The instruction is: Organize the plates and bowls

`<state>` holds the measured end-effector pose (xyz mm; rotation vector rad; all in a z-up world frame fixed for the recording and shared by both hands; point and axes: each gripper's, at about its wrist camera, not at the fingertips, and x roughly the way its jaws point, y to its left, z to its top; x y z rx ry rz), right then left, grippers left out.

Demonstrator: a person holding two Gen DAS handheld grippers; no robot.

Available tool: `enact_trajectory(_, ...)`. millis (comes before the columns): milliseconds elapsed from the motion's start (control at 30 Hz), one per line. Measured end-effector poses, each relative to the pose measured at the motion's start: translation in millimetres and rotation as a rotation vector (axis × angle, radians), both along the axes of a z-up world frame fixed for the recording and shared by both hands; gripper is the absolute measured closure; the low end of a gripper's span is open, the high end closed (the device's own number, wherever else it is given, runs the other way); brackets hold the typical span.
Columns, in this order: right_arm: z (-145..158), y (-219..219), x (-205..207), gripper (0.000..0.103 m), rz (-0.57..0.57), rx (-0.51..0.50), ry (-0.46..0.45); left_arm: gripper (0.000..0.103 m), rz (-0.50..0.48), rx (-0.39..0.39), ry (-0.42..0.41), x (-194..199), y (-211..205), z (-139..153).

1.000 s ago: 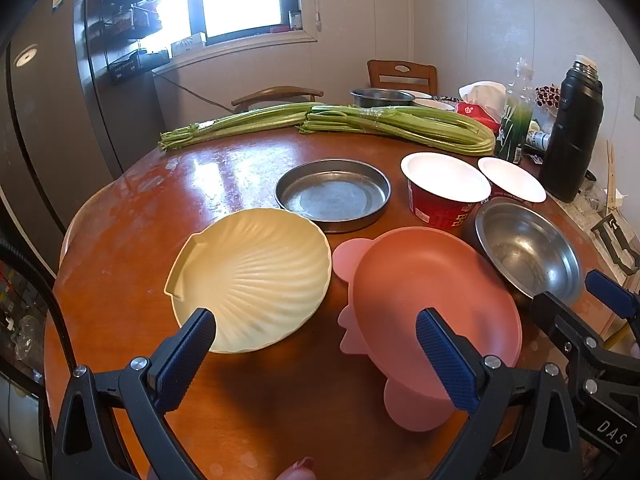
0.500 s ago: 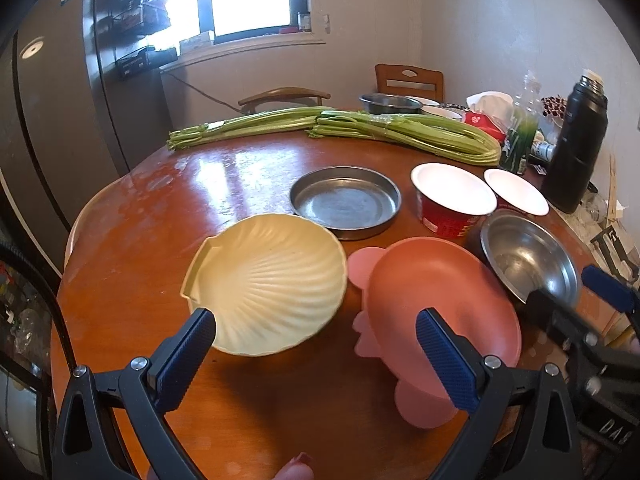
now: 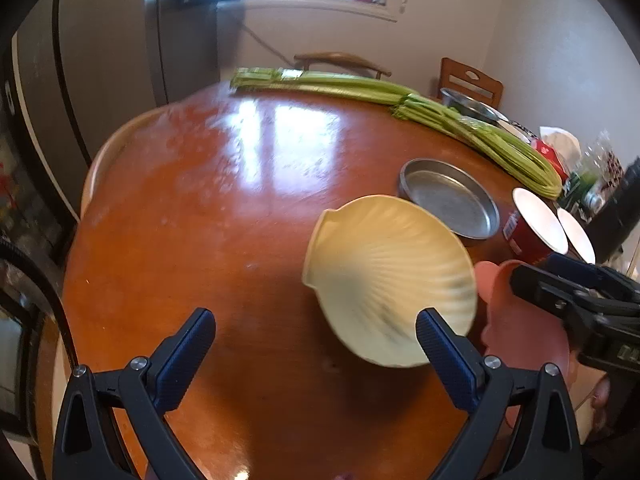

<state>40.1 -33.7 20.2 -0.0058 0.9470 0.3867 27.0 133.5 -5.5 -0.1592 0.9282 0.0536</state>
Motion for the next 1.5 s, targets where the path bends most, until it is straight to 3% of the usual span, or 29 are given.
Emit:
enact_trajectory(133, -11.6, 14.4, 21.8, 0.016, 0.038, -0.014, 0.036, 0.002, -0.01, -0.049, 0.028, 7.6, 11.3, -7.8)
enact_trajectory(267, -22.0, 24.2, 33.9, 0.036, 0.072, -0.045, 0.066, 0.002, -0.026, -0.078, 0.062, 15.4, 9.1, -16.3)
enact_trajectory(367, -28.8, 29.6, 37.2, 0.05, 0.096, -0.076, 0.069, 0.01, -0.026, -0.08, 0.079, 21.4, 7.4, -21.7)
enact_trajectory(500, -37.5, 32.8, 44.3, 0.059, 0.109, -0.082, 0.079, 0.015, -0.027, -0.084, 0.093, 28.5, 5.4, -26.2)
enact_trajectory(633, -41.6, 37.2, 49.7, 0.061, 0.124, -0.081, 0.084, 0.02, -0.04, -0.076, 0.105, 33.0, 1.1, -29.3)
enact_trajectory(900, -43.3, 41.8, 52.4, 0.065, 0.156, -0.068, 0.092, 0.044, -0.056, -0.108, 0.115, 43.2, -4.0, -32.7)
enact_trajectory(1267, -29.9, 62.7, 35.7, 0.065, 0.206, -0.036, 0.076, 0.044, -0.002, -0.048, 0.074, 52.4, 15.1, -19.3)
enact_trajectory(1500, -38.9, 82.1, 35.4, 0.065, 0.23, -0.004, 0.128, 0.044, 0.017, -0.034, 0.068, 67.4, 33.9, -18.2)
